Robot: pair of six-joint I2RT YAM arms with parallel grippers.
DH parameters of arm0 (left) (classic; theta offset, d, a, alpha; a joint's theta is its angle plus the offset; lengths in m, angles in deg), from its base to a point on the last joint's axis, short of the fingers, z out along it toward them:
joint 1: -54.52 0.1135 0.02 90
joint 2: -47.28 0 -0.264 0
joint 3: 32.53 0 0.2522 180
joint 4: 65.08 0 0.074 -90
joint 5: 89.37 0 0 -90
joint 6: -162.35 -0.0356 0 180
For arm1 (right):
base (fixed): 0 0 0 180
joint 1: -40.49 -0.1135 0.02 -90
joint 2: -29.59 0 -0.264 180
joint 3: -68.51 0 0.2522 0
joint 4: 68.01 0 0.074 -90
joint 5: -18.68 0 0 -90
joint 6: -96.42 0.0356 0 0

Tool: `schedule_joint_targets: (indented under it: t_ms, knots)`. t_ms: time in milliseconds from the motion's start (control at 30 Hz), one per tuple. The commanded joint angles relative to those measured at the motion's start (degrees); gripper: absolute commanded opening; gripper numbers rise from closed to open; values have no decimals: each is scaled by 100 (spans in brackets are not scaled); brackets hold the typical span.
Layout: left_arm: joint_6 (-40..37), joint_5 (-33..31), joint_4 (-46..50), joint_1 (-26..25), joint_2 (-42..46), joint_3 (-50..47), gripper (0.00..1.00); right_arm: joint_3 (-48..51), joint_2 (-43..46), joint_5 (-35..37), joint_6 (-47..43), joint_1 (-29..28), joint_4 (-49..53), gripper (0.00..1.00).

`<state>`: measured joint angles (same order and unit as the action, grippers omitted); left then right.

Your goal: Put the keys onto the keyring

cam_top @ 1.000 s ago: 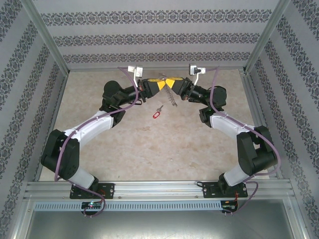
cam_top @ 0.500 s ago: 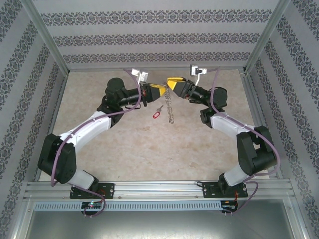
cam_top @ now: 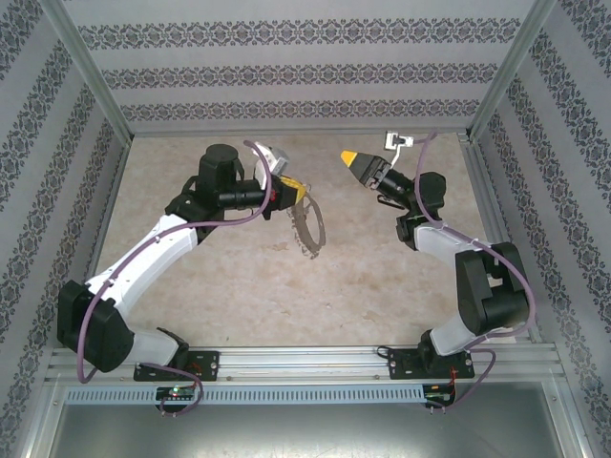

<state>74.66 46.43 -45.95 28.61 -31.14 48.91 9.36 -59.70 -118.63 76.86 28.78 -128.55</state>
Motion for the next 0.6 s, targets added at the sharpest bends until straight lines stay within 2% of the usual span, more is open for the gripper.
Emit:
schedule_joint_targets:
  t_ms: [0,133,233,433,567]
  knots:
    - [-577,142,507,-15,187,218,0,61,-159,82,59,43,-28,59]
    - [-532,203,508,0,227,195,0,48,-328,55,-46,61,292,59]
    - [-302,146,226,54,291,40,0,-20,-402,156,-354,98,1135,59]
    - [293,-680,-573,217,566,-538,0,-331,-894,269,-657,119,2570,56]
    - [574,-1075,-835,327,723,-755,0,-736,-1144,509,-1401,-85,4060,54]
